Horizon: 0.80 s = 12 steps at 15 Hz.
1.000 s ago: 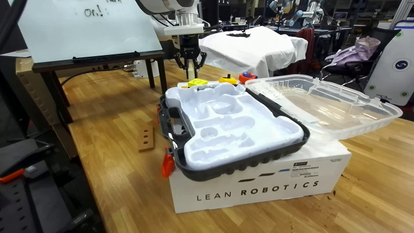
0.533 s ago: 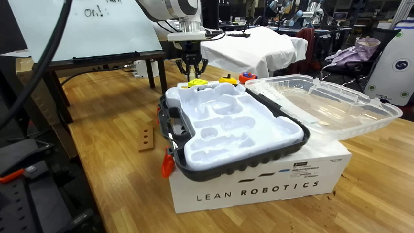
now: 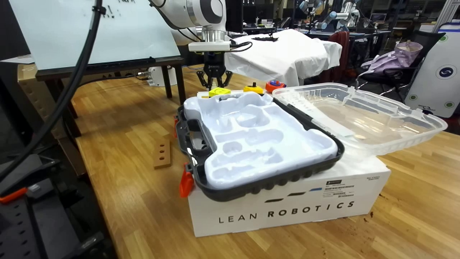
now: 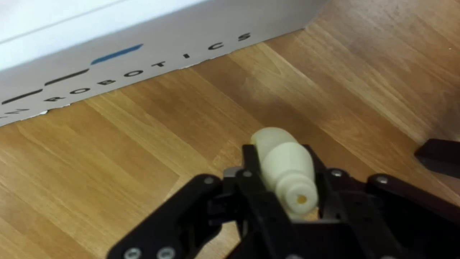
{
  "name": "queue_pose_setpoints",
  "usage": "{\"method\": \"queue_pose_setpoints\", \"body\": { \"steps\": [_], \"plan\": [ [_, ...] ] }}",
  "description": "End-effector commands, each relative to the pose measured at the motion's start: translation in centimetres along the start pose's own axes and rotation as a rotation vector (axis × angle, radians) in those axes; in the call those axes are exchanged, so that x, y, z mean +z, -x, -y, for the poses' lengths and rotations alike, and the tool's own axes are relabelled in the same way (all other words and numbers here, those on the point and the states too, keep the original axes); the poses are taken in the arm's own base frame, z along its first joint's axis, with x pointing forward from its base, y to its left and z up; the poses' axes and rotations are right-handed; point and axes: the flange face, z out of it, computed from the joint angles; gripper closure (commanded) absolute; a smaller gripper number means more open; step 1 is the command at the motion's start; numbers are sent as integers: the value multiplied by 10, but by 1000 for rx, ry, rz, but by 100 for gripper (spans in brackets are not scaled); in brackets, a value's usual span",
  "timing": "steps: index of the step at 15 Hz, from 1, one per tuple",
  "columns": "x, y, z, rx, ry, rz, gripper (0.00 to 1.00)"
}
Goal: Move the white bottle on the table backwards
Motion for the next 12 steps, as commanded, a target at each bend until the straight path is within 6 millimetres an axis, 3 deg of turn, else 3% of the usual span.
{"method": "queue_pose_setpoints", "body": {
  "steps": [1,11,12],
  "plan": [
    [-4,-1,-5,0,-25,16,92],
    [10,3,-9,13,-46,49,92],
    [10,3,-10,11,-47,51,59]
  ]
}}
